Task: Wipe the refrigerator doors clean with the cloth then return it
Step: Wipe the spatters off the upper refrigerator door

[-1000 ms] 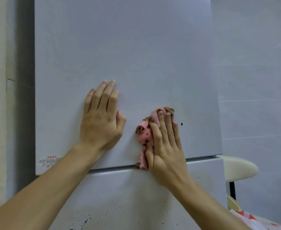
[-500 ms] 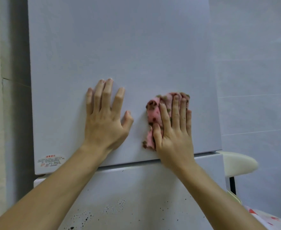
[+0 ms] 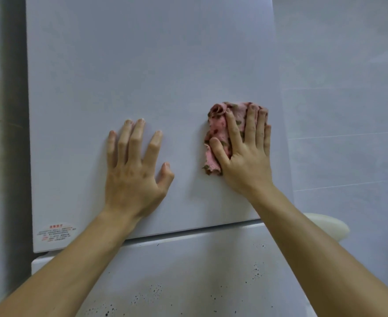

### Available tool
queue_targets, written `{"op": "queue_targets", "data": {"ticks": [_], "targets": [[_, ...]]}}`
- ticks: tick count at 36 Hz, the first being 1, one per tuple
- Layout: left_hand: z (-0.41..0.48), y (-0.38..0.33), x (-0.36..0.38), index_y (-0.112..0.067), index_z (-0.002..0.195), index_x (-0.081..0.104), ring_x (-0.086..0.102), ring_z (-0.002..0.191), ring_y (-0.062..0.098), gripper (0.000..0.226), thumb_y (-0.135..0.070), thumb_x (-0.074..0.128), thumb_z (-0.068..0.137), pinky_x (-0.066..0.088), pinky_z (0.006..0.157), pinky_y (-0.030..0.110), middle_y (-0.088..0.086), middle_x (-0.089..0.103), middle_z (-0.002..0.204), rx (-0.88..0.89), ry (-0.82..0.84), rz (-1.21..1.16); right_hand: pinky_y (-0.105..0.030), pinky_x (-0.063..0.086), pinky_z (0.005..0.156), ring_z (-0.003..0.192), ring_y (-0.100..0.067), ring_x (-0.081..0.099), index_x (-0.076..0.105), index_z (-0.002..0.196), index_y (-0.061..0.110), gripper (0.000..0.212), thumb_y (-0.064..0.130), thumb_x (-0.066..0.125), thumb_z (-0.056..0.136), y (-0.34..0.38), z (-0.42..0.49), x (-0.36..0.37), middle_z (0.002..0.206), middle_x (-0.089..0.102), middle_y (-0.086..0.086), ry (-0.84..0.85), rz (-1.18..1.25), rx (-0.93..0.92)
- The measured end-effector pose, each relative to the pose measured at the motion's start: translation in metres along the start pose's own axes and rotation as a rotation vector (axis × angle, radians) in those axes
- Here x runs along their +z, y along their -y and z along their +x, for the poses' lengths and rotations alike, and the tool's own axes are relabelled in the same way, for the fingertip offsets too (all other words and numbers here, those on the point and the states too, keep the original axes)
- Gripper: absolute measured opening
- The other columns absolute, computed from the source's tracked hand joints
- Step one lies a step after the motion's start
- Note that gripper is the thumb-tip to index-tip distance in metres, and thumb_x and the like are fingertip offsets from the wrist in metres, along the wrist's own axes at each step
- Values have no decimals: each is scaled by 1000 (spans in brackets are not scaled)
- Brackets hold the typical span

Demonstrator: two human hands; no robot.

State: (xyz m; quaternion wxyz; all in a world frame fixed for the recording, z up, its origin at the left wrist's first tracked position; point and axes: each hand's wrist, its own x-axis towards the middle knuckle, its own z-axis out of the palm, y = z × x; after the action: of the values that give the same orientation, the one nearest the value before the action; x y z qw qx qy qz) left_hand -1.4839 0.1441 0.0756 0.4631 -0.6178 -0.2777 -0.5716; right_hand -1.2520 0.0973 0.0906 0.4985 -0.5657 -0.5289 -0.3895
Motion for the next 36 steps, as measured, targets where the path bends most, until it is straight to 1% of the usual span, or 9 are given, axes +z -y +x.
{"op": "queue_targets", "data": {"ticks": [6,12,15,20,23,26,29,34,36], "targets": [[1,-7,1,-5,137,59,35,150,45,51,-29,53,92,15,127,63,24,45,155,-19,10,-27,-50,-5,131,162,-31,-12,12,167,27,67,52,24,106,-21,-58,9,175,-7,-12,-57,64,14],[6,-19,5,-3,127,63,41,147,40,45,-27,54,90,22,125,62,23,49,154,60,2,-83,-53,1,131,162,-29,-7,14,164,26,70,52,35,102,-56,-121,11,175,0,-11,-19,63,47],[7,-28,10,-6,130,65,41,146,42,48,-29,55,90,23,124,62,23,50,154,86,19,-87,-49,-5,131,162,-25,-14,11,164,29,77,59,35,98,-56,-114,9,175,-6,-8,17,63,68],[8,-32,13,-9,130,66,42,143,42,49,-32,57,88,23,124,62,22,53,149,70,2,-59,-41,-20,127,157,-20,-30,-5,160,43,84,77,25,90,-53,-67,-1,173,-21,-4,48,86,125],[12,-36,13,-10,126,66,44,140,43,47,-35,58,87,26,121,63,22,55,144,59,10,-35,-41,-21,126,157,-23,-29,-7,160,44,88,82,23,86,-51,-28,-9,173,-21,-5,23,97,164],[13,-39,14,-10,126,65,45,139,46,46,-36,58,89,25,120,64,23,55,143,52,28,-23,-44,-13,129,160,-26,-19,3,165,42,90,80,30,88,-50,-7,-14,175,-15,-5,-5,142,210],[12,-39,16,-9,127,65,43,140,46,46,-35,57,90,24,121,65,24,54,144,47,31,-31,-46,-1,131,162,-27,-8,11,167,35,79,65,33,97,-49,-9,-14,176,-7,-6,-57,150,230],[10,-41,18,-7,127,65,43,142,47,47,-35,54,91,21,122,65,25,53,144,34,29,-40,-44,11,131,162,-17,-4,2,166,24,74,54,19,101,-60,-65,-6,176,-7,-2,-47,166,240],[10,-41,18,-8,127,64,43,142,47,46,-35,54,91,21,123,65,25,53,144,29,27,-40,-45,18,129,161,-18,9,2,168,24,75,54,20,101,-67,-94,-3,176,-5,4,-33,210,273]]}}
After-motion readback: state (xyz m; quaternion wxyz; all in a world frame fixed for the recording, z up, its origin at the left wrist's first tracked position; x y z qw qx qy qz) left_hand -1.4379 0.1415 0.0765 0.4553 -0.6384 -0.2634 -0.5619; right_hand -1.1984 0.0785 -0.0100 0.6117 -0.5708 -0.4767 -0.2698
